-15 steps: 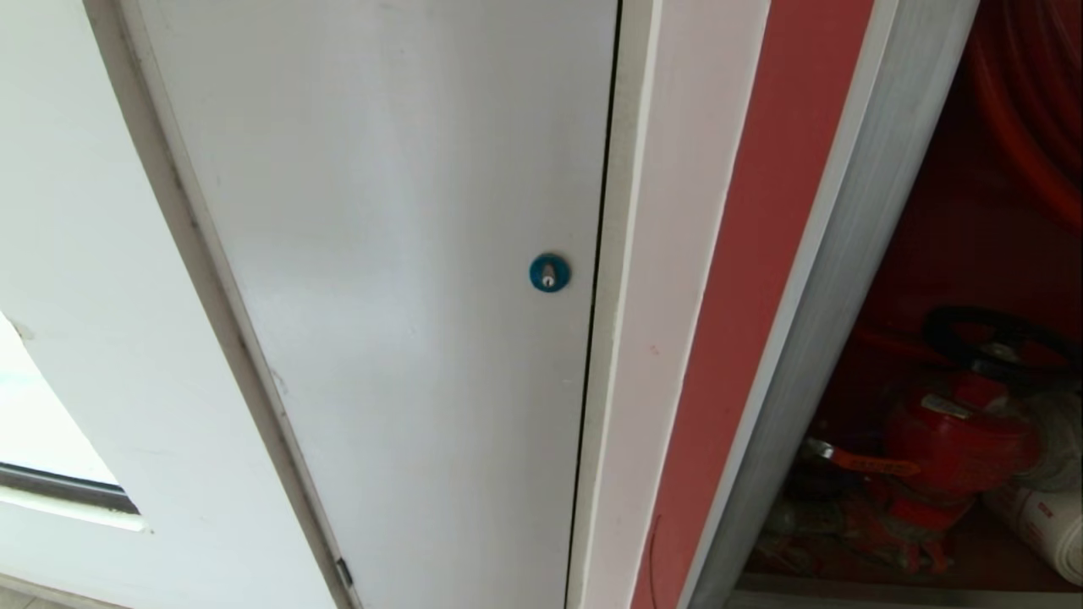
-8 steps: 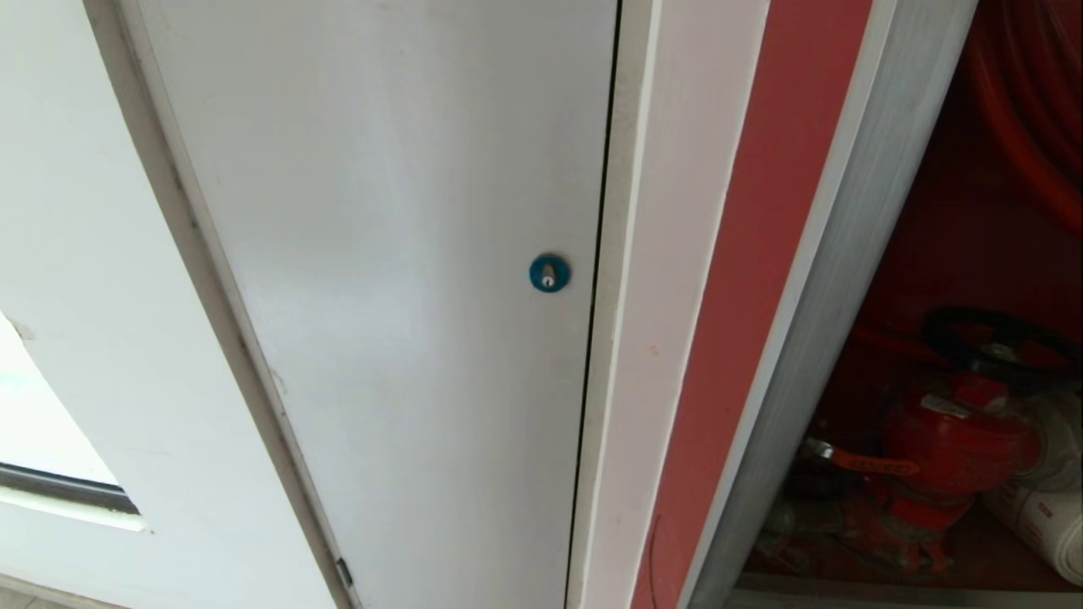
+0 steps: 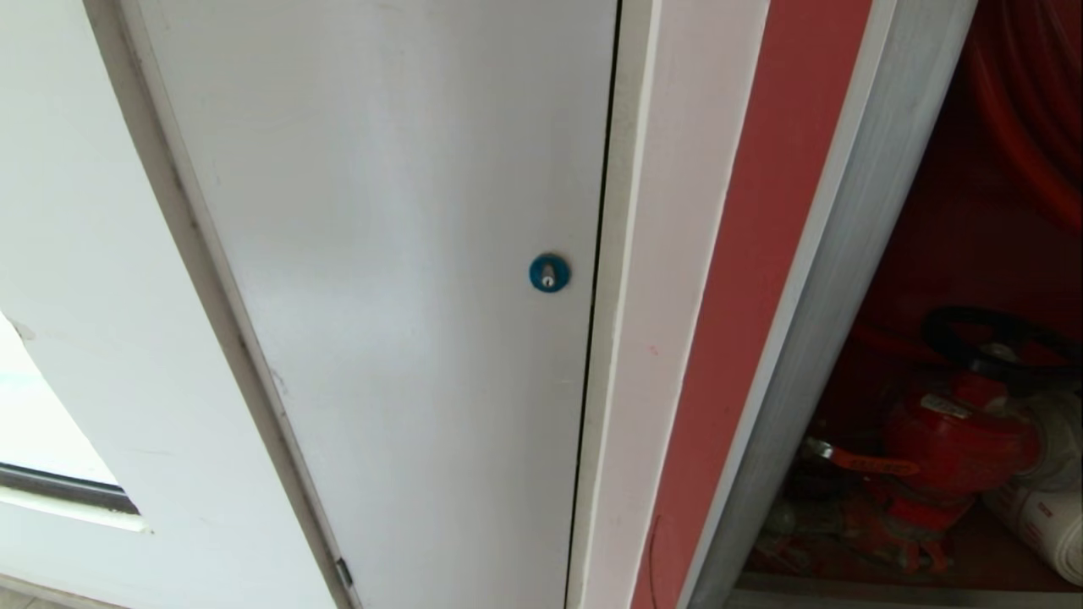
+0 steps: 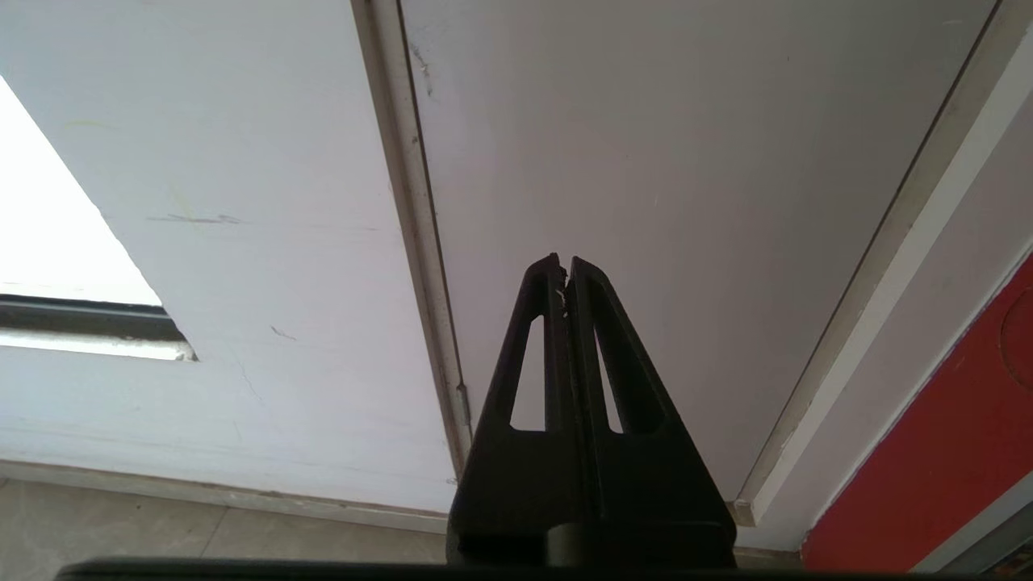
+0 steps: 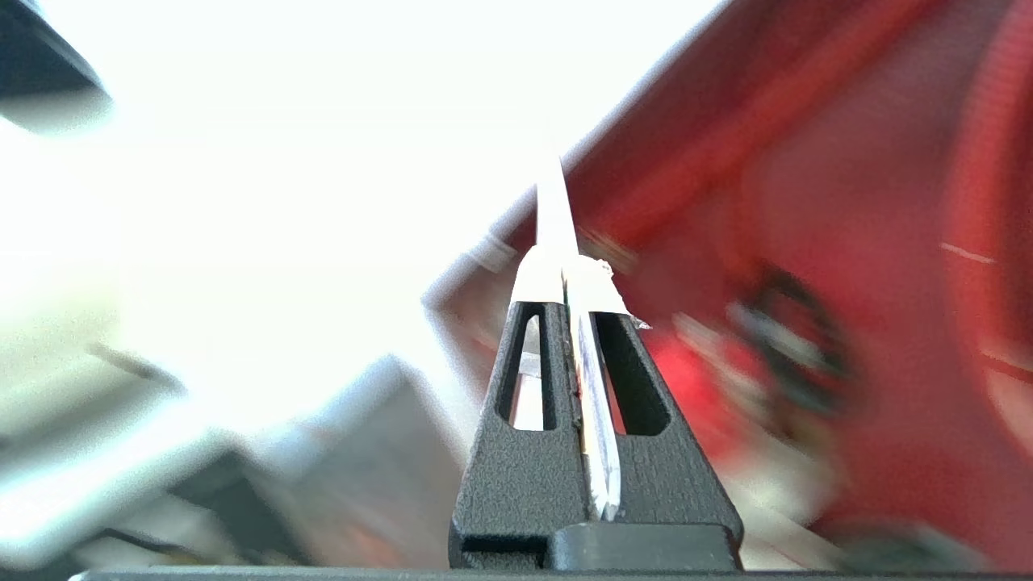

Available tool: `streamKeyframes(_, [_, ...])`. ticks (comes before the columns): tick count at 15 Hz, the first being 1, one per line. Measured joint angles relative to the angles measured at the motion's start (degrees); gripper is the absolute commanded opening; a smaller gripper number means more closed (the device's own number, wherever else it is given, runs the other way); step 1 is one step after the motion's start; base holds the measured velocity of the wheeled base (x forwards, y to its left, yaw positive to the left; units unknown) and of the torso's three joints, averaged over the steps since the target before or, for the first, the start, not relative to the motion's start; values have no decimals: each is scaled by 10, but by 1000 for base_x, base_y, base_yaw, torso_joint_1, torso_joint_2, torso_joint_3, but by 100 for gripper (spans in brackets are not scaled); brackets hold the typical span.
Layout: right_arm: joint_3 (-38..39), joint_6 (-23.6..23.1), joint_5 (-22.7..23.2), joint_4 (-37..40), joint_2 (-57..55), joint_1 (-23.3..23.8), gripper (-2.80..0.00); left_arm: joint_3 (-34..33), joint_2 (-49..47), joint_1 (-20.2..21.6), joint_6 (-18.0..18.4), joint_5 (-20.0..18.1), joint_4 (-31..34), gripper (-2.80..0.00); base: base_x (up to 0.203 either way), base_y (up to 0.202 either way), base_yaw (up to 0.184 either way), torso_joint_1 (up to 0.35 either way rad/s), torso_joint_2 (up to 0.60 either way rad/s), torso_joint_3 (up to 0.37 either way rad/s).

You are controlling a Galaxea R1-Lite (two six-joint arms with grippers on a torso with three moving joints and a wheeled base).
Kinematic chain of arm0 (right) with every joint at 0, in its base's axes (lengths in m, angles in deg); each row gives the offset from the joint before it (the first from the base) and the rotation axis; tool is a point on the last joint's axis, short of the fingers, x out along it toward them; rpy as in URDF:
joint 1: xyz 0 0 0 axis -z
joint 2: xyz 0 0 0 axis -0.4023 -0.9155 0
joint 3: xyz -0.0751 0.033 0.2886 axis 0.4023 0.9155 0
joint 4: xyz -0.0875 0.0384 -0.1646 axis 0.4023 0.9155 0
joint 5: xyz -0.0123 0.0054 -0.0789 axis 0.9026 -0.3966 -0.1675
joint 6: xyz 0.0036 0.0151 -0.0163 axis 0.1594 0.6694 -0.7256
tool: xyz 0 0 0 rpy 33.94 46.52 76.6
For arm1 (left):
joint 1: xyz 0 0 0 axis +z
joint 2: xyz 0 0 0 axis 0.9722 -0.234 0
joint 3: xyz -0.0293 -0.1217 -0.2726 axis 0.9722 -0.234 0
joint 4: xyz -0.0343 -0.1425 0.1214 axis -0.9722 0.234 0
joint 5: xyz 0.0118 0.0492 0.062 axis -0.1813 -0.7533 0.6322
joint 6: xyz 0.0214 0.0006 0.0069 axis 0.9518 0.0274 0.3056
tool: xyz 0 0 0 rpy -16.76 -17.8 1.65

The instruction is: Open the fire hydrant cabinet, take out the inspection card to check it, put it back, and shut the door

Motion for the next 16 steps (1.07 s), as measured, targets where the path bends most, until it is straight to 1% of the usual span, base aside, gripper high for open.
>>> streamKeyframes(2, [-16,77,69,0,-19,0,-280,0,0,0,0,0,0,-280,0,0,0,0,0,0])
streamKeyframes(4, [-22,158,143,-18,-39,0,-280,0,0,0,0,0,0,-280,0,0,0,0,0,0])
streamKeyframes(6, [-24,242,200,-63,-60,1,-280,0,0,0,0,0,0,-280,0,0,0,0,0,0])
streamKeyframes(9, [-24,378,260,-155,-86,0,-280,0,0,0,0,0,0,-280,0,0,0,0,0,0])
streamKeyframes(10, [-23,423,272,-187,-95,0,-280,0,0,0,0,0,0,-280,0,0,0,0,0,0])
streamKeyframes(12, [-7,492,282,-249,-110,-1,-280,0,0,0,0,0,0,-280,0,0,0,0,0,0])
streamKeyframes(15, [35,534,296,-353,-134,-5,-280,0,0,0,0,0,0,-280,0,0,0,0,0,0])
streamKeyframes(16, [43,556,304,-387,-144,-8,-280,0,0,0,0,0,0,-280,0,0,0,0,0,0])
